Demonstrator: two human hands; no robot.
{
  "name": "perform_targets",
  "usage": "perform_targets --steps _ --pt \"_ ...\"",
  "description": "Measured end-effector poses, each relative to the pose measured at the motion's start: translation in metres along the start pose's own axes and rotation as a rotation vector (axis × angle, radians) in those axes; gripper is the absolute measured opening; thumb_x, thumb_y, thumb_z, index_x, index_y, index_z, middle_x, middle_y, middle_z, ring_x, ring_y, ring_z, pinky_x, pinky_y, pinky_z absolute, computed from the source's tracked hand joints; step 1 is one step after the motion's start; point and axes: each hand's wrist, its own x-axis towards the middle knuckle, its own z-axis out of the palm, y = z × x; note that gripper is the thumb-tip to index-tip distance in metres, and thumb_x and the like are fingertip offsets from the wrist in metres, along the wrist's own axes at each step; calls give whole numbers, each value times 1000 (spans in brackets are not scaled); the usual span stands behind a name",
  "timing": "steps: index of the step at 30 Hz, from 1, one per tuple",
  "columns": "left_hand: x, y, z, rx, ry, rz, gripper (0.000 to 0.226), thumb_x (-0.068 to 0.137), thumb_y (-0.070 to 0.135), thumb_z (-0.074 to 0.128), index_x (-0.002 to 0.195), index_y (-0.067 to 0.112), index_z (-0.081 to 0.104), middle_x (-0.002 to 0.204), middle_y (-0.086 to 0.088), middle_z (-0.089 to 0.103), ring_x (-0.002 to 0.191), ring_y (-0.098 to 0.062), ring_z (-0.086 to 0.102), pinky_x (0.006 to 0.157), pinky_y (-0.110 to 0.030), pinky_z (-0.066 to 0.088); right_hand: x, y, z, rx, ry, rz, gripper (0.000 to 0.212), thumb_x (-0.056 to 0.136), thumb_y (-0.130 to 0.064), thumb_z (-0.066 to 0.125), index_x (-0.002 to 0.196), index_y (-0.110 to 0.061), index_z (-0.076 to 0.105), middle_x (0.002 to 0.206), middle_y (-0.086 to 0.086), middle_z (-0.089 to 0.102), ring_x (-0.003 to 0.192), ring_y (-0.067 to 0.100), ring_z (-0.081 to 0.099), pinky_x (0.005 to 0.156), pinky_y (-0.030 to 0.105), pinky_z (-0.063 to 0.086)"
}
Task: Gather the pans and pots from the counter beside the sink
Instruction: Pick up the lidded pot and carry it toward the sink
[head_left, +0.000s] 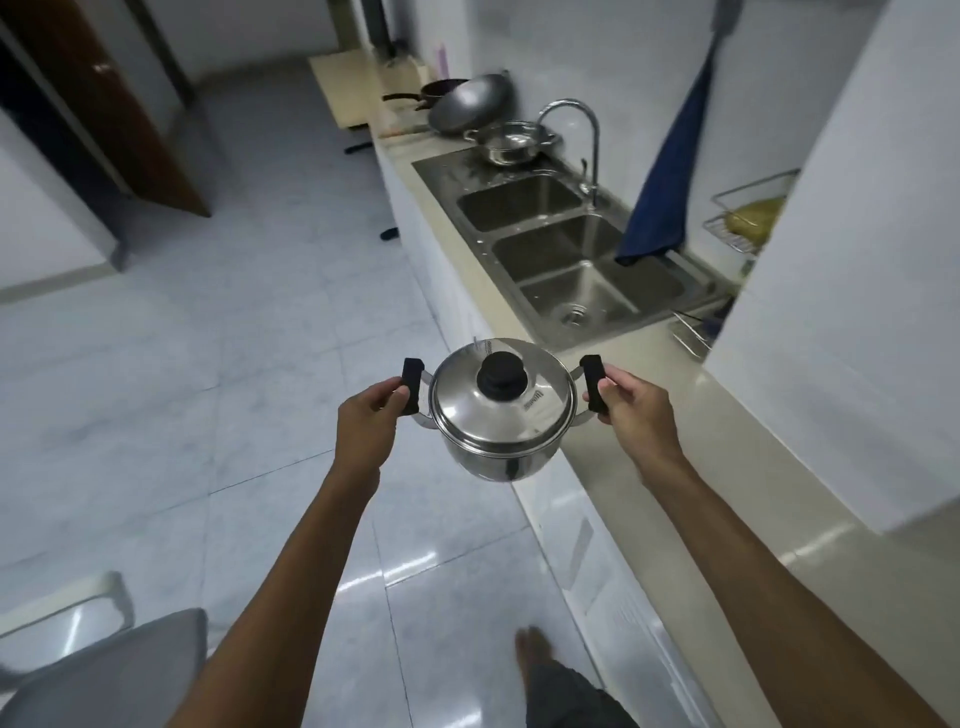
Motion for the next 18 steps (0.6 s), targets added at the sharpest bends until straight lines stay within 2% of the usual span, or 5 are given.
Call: perform_targets --steps 3,7,13,16,18 --pt "53 -7 -29 -21 61 -15 19 99 17 63 114 17 74 96 1 77 82 3 72 79 -29 49 45 -8 58 17 -68 -5 33 99 -20 56 129 -23 68 97 2 79 91 21 75 88 44 61" --pt "146 -13 -59 -50 125 -42 23 99 19 63 119 14 73 103 -7 78 97 -17 72 73 -30 49 130 -21 142 40 -146 4 35 99 -17 56 132 -16 65 96 3 79 95 20 74 89 42 61" --pt "289 9 -86 -52 168 -64 31 99 19 63 128 10 69 108 -10 77 102 -20 73 71 -29 51 260 -67 238 11 -204 -11 36 99 -19 57 135 -18 62 105 3 79 100 18 73 95 44 58" --pt "358 26 -96 -57 196 -63 32 100 19 62 130 10 68 109 -10 77 99 -17 73 72 -30 52 321 -91 279 -7 -215 -37 37 100 -18 56 136 -17 61 112 6 77 100 15 73 89 36 60" --pt "400 34 -100 -73 201 -54 32 100 18 61 130 9 68 109 -11 77 100 -19 74 72 -30 52 354 -102 301 -4 -215 -49 37 100 -18 57 137 -17 60 112 6 77 100 15 73 87 35 61"
